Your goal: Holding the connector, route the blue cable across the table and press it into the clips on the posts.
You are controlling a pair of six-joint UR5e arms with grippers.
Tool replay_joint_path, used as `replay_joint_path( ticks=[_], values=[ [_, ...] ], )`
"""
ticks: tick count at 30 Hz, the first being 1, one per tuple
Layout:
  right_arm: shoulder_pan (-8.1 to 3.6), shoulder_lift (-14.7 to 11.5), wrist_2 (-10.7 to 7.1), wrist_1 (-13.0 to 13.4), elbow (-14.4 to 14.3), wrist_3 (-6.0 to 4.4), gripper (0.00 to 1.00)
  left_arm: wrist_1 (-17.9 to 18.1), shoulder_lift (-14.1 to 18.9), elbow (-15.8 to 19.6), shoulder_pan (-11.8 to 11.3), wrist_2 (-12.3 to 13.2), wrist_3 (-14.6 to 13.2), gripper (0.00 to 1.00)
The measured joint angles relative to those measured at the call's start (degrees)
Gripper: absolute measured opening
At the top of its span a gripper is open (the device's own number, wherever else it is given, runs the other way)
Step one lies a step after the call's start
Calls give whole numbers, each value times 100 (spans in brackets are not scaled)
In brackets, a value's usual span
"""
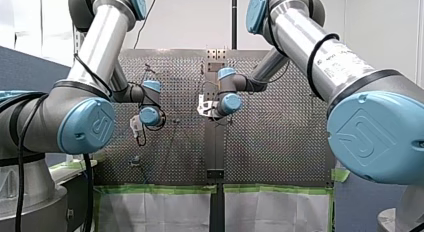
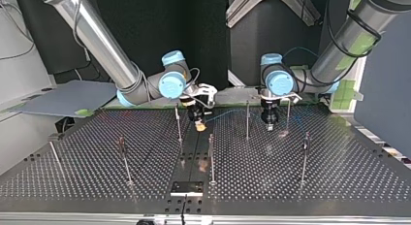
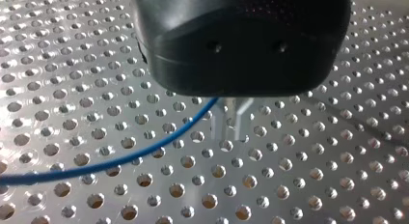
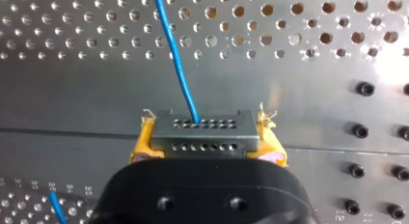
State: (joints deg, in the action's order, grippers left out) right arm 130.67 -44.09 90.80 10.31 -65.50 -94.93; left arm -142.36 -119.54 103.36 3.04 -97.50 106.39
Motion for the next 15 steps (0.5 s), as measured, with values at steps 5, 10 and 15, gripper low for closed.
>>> replay_joint_path(
  ticks=[5, 10, 15],
  values=[
    [-30, 0, 0, -1, 0, 0, 0, -17, -1, -1, 15, 44, 6, 100],
    [-33, 0, -1, -2, 1, 0, 0, -198, 4, -2, 42, -53, -4, 100],
    [-35, 0, 0, -49, 0, -1, 0, -498, 21, 1, 72, -285, -78, 100]
  ],
)
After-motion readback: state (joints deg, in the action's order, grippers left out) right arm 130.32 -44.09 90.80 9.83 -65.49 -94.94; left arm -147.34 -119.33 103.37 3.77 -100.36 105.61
